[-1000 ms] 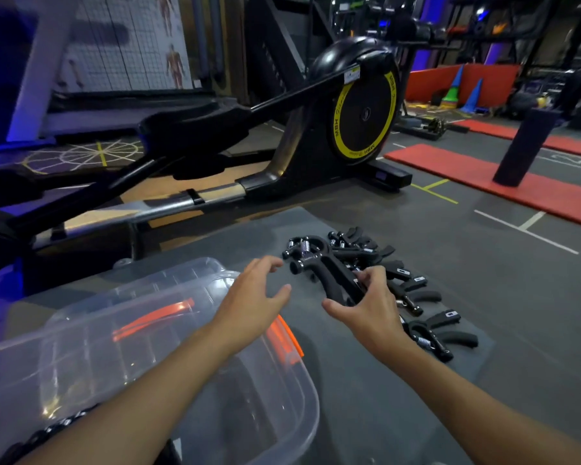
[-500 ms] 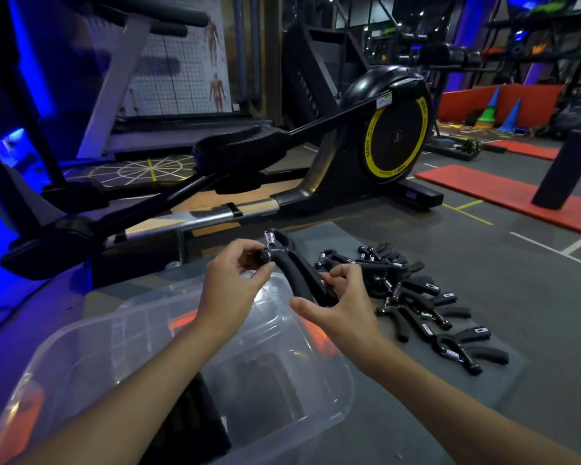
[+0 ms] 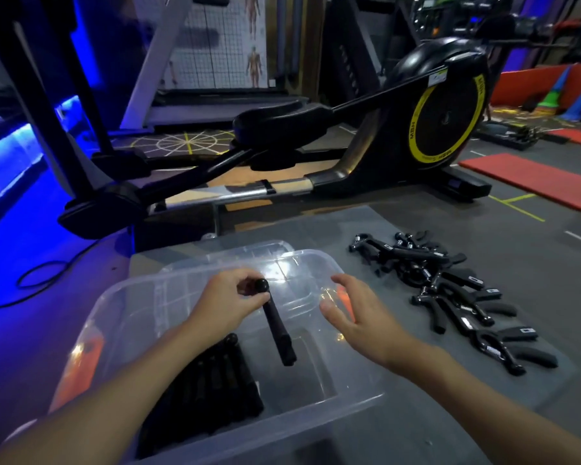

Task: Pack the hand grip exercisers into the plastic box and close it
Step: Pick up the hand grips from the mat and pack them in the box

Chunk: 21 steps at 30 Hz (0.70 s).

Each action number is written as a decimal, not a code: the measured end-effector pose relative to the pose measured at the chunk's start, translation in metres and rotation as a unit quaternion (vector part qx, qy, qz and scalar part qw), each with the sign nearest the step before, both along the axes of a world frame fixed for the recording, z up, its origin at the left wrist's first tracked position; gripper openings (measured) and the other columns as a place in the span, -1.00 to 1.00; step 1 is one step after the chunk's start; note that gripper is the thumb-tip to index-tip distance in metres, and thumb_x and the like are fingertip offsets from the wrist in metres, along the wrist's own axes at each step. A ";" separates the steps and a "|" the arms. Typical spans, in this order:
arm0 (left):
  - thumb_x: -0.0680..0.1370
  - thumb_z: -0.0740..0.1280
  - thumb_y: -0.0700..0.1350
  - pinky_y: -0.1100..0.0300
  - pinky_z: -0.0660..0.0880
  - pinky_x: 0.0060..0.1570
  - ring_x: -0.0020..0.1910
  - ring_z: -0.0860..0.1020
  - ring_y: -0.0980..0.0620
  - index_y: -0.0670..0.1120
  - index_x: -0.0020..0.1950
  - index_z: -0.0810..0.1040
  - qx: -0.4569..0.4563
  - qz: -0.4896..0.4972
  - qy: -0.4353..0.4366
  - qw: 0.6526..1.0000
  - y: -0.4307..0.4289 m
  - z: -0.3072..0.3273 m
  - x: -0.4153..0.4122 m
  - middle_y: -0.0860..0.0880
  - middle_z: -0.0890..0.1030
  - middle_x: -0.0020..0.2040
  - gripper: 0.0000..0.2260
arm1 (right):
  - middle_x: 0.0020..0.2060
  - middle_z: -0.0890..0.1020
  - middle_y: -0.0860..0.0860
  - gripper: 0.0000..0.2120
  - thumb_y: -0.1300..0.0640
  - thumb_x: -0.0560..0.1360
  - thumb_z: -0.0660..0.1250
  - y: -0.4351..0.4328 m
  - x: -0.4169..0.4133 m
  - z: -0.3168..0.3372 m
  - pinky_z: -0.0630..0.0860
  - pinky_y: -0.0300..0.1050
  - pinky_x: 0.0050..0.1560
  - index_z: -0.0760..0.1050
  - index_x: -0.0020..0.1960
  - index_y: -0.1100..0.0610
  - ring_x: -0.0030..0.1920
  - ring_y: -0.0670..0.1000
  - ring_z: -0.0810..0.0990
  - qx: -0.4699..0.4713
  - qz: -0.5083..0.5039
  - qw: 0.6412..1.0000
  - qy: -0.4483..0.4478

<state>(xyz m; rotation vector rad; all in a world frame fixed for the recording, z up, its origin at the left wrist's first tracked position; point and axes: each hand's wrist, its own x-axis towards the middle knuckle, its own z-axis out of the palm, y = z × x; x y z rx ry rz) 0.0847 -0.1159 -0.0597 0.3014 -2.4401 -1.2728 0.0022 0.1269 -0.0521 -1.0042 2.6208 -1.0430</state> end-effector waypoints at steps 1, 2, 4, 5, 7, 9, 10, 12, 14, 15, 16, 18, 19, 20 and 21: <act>0.40 0.54 -0.18 0.20 0.58 0.02 -0.12 0.66 0.17 0.00 0.00 0.68 0.000 -0.004 -0.014 1.000 -0.003 -0.006 0.002 0.09 0.70 -0.13 -0.79 | 0.43 0.29 -0.15 -0.41 -0.27 0.54 0.15 0.000 -0.001 -0.001 0.23 -0.18 0.36 0.17 0.49 -0.05 0.41 -0.17 0.26 0.001 0.001 1.000 0.003; 0.40 0.54 -0.18 0.21 0.57 0.01 -0.13 0.66 0.18 0.00 -0.01 0.68 -0.005 -0.008 -0.024 1.000 -0.006 -0.011 0.004 0.11 0.70 -0.13 -0.80 | 0.44 0.29 -0.14 -0.41 -0.27 0.54 0.15 0.000 -0.001 -0.001 0.23 -0.19 0.36 0.17 0.49 -0.05 0.41 -0.18 0.26 -0.002 -0.002 1.000 0.001; 0.39 0.53 -0.22 0.25 0.56 -0.05 -0.18 0.65 0.17 -0.01 -0.10 0.67 -0.022 -0.012 -0.034 0.999 -0.010 -0.021 0.008 0.12 0.69 -0.15 -0.84 | 0.43 0.29 -0.14 -0.42 -0.26 0.54 0.16 0.000 -0.002 -0.002 0.24 -0.20 0.34 0.18 0.48 -0.05 0.38 -0.21 0.28 -0.008 -0.010 1.000 -0.006; 0.39 0.53 -0.24 0.24 0.56 -0.08 -0.21 0.65 0.14 -0.01 -0.15 0.66 -0.026 -0.012 -0.039 0.999 -0.011 -0.027 0.009 0.10 0.68 -0.17 -0.85 | 0.42 0.29 -0.14 -0.43 -0.25 0.55 0.16 0.000 -0.002 -0.003 0.24 -0.22 0.33 0.19 0.48 -0.05 0.36 -0.22 0.28 -0.010 -0.012 1.000 -0.010; 0.38 0.53 -0.24 0.20 0.56 -0.10 -0.23 0.65 0.09 -0.01 -0.19 0.65 -0.034 -0.011 -0.059 0.998 -0.014 -0.036 0.012 0.06 0.68 -0.24 -0.85 | 0.41 0.30 -0.14 -0.45 -0.24 0.55 0.17 -0.001 -0.002 -0.003 0.23 -0.25 0.29 0.20 0.47 -0.05 0.32 -0.26 0.28 -0.012 -0.012 1.000 -0.009; 0.38 0.53 -0.21 0.22 0.54 -0.12 -0.23 0.63 0.12 0.01 -0.20 0.65 -0.054 -0.014 -0.077 0.996 -0.018 -0.045 0.013 0.09 0.67 -0.25 -0.86 | 0.40 0.31 -0.13 -0.47 -0.22 0.55 0.17 0.000 -0.002 -0.004 0.21 -0.27 0.26 0.22 0.45 -0.06 0.28 -0.28 0.28 -0.014 -0.011 1.000 -0.006; 0.37 0.53 -0.19 0.25 0.52 -0.12 -0.22 0.62 0.15 0.02 -0.20 0.65 -0.062 -0.017 -0.084 0.994 -0.020 -0.049 0.014 0.10 0.66 -0.25 -0.87 | 0.40 0.32 -0.12 -0.48 -0.21 0.55 0.18 0.000 -0.002 -0.004 0.21 -0.27 0.26 0.22 0.45 -0.06 0.28 -0.28 0.28 -0.015 -0.012 1.000 -0.006; 0.38 0.53 -0.14 0.30 0.47 -0.11 -0.19 0.60 0.20 0.03 -0.18 0.65 -0.076 -0.019 -0.105 0.991 -0.025 -0.054 0.016 0.13 0.65 -0.22 -0.89 | 0.39 0.33 -0.11 -0.49 -0.20 0.56 0.19 0.000 -0.003 -0.005 0.21 -0.27 0.27 0.23 0.44 -0.05 0.27 -0.26 0.28 -0.017 -0.012 1.000 -0.005; 0.39 0.52 -0.10 0.31 0.46 -0.10 -0.17 0.59 0.23 0.04 -0.15 0.66 -0.084 -0.018 -0.128 0.988 -0.028 -0.058 0.018 0.14 0.65 -0.19 -0.91 | 0.39 0.33 -0.11 -0.48 -0.20 0.55 0.18 0.000 -0.003 -0.005 0.21 -0.26 0.27 0.23 0.44 -0.04 0.28 -0.26 0.28 -0.018 -0.011 1.000 -0.005; 0.40 0.52 -0.10 0.29 0.48 -0.10 -0.17 0.59 0.23 0.03 -0.15 0.66 -0.085 -0.016 -0.138 0.987 -0.029 -0.060 0.019 0.14 0.66 -0.19 -0.91 | 0.39 0.33 -0.11 -0.48 -0.21 0.55 0.18 0.000 -0.003 -0.005 0.21 -0.26 0.27 0.23 0.44 -0.04 0.28 -0.27 0.28 -0.018 -0.010 1.000 -0.005; 0.40 0.52 -0.10 0.26 0.50 -0.10 -0.18 0.60 0.22 0.03 -0.15 0.65 -0.085 -0.013 -0.145 0.986 -0.029 -0.062 0.019 0.13 0.66 -0.20 -0.91 | 0.39 0.33 -0.11 -0.48 -0.21 0.55 0.18 -0.001 -0.003 -0.005 0.21 -0.27 0.27 0.23 0.44 -0.04 0.27 -0.27 0.27 -0.018 -0.010 1.000 -0.006; 0.39 0.52 -0.09 0.22 0.52 -0.08 -0.19 0.60 0.21 0.05 -0.17 0.64 -0.086 -0.009 -0.159 0.983 -0.029 -0.065 0.020 0.12 0.66 -0.21 -0.90 | 0.39 0.32 -0.10 -0.48 -0.20 0.55 0.18 -0.001 -0.003 -0.006 0.21 -0.27 0.27 0.23 0.44 -0.04 0.27 -0.28 0.27 -0.018 -0.009 1.000 -0.006; 0.39 0.52 -0.08 0.20 0.53 -0.07 -0.18 0.60 0.20 0.06 -0.18 0.63 -0.091 -0.011 -0.164 0.982 -0.029 -0.066 0.020 0.12 0.65 -0.21 -0.90 | 0.39 0.32 -0.10 -0.48 -0.20 0.55 0.18 -0.001 -0.003 -0.006 0.21 -0.27 0.27 0.23 0.44 -0.04 0.27 -0.28 0.27 -0.017 -0.008 1.000 -0.005; 0.39 0.52 -0.07 0.18 0.53 -0.06 -0.17 0.60 0.19 0.06 -0.19 0.62 -0.097 -0.013 -0.168 0.981 -0.029 -0.068 0.019 0.12 0.65 -0.20 -0.90 | 0.39 0.32 -0.10 -0.49 -0.20 0.55 0.18 -0.001 -0.003 -0.006 0.21 -0.27 0.27 0.23 0.44 -0.04 0.28 -0.27 0.27 -0.016 -0.008 1.000 -0.005; 0.39 0.52 -0.06 0.16 0.54 -0.05 -0.17 0.60 0.18 0.05 -0.19 0.62 -0.105 -0.016 -0.171 0.980 -0.029 -0.069 0.019 0.12 0.64 -0.20 -0.90 | 0.39 0.33 -0.10 -0.49 -0.20 0.55 0.19 -0.001 -0.004 -0.006 0.21 -0.26 0.27 0.23 0.44 -0.04 0.28 -0.27 0.27 -0.016 -0.007 1.000 -0.005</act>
